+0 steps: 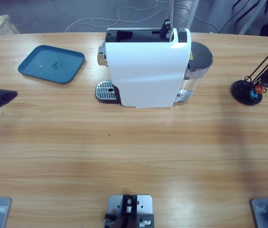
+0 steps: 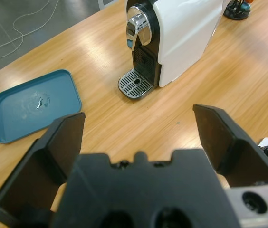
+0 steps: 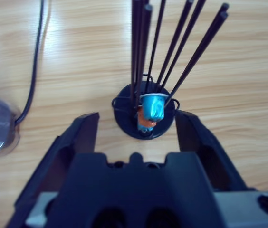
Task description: Pour coffee
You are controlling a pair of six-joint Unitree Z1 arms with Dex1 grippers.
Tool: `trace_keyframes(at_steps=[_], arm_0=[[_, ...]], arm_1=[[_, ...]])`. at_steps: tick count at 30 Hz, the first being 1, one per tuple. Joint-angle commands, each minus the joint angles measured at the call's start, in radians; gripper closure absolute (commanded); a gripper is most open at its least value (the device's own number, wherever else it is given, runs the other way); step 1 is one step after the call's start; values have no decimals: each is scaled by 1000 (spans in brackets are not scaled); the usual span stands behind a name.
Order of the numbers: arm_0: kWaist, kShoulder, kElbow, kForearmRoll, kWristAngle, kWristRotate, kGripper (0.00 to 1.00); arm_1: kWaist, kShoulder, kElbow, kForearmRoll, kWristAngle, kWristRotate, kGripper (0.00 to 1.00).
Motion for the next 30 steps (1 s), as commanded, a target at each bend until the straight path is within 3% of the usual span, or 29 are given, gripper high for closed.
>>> trace_keyframes(at_steps=[1,3,5,10,12,14,16,18,22,24,26,28,30], arm_0=[[-4,58,-29,-17,-14,-11,13],[-4,68,-28,-17,-14,-13,13],[-4,72,-28,-17,-14,-13,13],[-4,65,-27,-17,-14,-13,13],[-4,65,-29,-17,-14,-13,13],[-4,68,-29,-18,-14,-14,13],[-4,71,-30,-19,-14,-14,13],[-4,72,-29,-21,-14,-15,13],[-4,83,-29,-24,-14,-17,13],[-4,86,-29,-26,-16,-18,13],[-4,88,-29,-28,-16,-19,13],[-4,89,-29,-28,-16,-19,13],[-4,91,-29,-28,-16,-19,13]], arm_1=[[-70,56,69,-75,49,9,340],[-70,63,90,-103,49,14,362],[-86,82,126,-170,64,28,451],[-118,140,169,-278,90,37,458],[-127,160,180,-310,102,37,569],[-133,175,187,-333,110,37,576],[-138,180,189,-343,114,37,606],[-143,178,192,-352,115,37,700],[-154,170,192,-357,125,37,715],[-162,167,194,-357,126,37,828],[-169,164,192,-359,128,37,833],[-178,158,192,-359,132,37,958],[-179,158,192,-359,132,37,965]])
